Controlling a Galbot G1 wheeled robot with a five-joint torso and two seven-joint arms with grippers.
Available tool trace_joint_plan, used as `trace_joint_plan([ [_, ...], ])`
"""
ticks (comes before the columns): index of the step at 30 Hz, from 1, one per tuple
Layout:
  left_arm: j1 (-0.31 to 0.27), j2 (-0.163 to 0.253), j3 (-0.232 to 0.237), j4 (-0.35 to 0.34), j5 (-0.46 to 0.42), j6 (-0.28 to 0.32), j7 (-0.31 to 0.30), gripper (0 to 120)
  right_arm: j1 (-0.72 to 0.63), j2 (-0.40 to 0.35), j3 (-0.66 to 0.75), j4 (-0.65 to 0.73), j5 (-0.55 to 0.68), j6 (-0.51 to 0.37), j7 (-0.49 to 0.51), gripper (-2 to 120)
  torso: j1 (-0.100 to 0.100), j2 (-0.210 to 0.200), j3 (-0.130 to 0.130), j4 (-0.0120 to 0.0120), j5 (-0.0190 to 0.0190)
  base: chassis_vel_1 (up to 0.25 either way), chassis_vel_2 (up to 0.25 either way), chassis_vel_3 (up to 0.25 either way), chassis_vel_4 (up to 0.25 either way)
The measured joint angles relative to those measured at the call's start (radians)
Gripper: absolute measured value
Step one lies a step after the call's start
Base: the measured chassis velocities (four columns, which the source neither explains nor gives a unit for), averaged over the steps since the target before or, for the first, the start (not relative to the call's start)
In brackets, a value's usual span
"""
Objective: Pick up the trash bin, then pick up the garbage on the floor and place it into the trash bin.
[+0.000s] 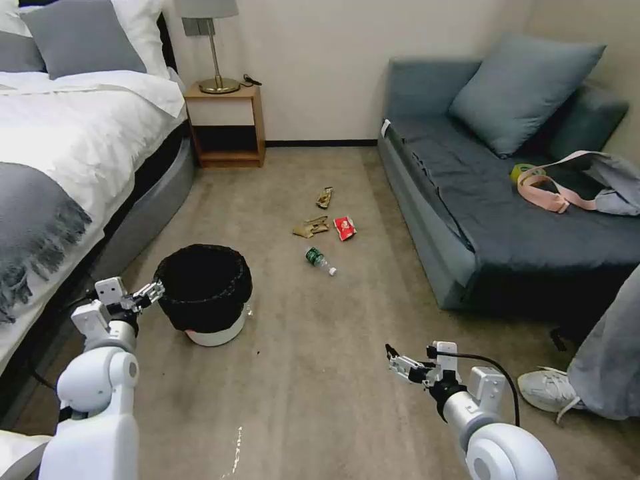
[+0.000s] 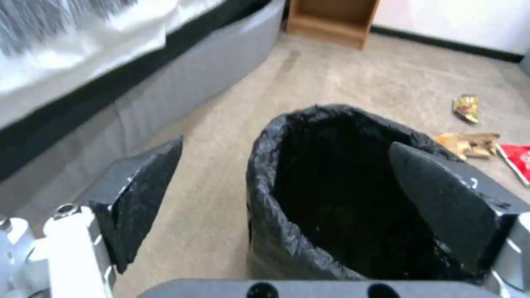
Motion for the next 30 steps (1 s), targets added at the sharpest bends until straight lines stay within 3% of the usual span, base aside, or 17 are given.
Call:
trace_joint_plan([
  [1, 0.0, 0.0, 0.0, 0.0, 0.0, 0.0, 0.0, 100, 0.0, 0.0, 0.0, 0.0, 0.0, 0.0, 0.0, 100, 0.0, 0.0, 0.0, 0.0, 0.0, 0.0, 0.0, 0.0, 0.0],
  [5, -0.069, 0.081, -0.004, 0.02, -0.186, 0.137, -0.12, 99, 0.012, -0.007, -0.023, -0.02, -0.017, 0.007, -0.008, 100, 0.0, 0.0, 0.0, 0.0003, 0.0002, 0.0, 0.0, 0.0, 0.0],
  [6, -0.069, 0.081, -0.004, 0.02, -0.186, 0.137, -0.12, 99, 0.012, -0.007, -0.023, -0.02, -0.017, 0.007, -0.008, 100, 0.0, 0.0, 0.0, 0.0003, 0.0002, 0.0, 0.0, 0.0, 0.0],
  [7, -0.101, 0.113, 0.001, 0.044, -0.233, 0.166, -0.152, 99, 0.012, -0.007, -0.026, -0.025, -0.025, 0.01, -0.01, 100, 0.0, 0.0, 0.0, 0.0002, 0.0001, 0.0, 0.0, 0.0, 0.0],
  [13, -0.214, 0.188, 0.037, 0.142, -0.386, 0.179, -0.229, 99, 0.009, -0.008, -0.039, -0.029, -0.049, 0.018, -0.019, 100, 0.0, 0.0, 0.0, 0.0001, 0.0, 0.0, 0.0, 0.0, 0.0],
  [23, -0.346, 0.212, 0.104, 0.343, -0.414, 0.175, -0.23, 99, 0.001, -0.005, -0.041, -0.029, -0.064, 0.024, -0.024, 100, 0.0, 0.0, 0.0, 0.0001, 0.0001, 0.0, 0.0, 0.0, 0.0],
  [30, -0.392, 0.169, 0.133, 0.463, -0.341, 0.173, -0.2, 99, -0.007, 0.002, -0.036, -0.025, -0.071, 0.031, -0.025, 100, 0.0, 0.0, 0.0, 0.0001, 0.0001, 0.0, 0.0, 0.0, 0.0],
])
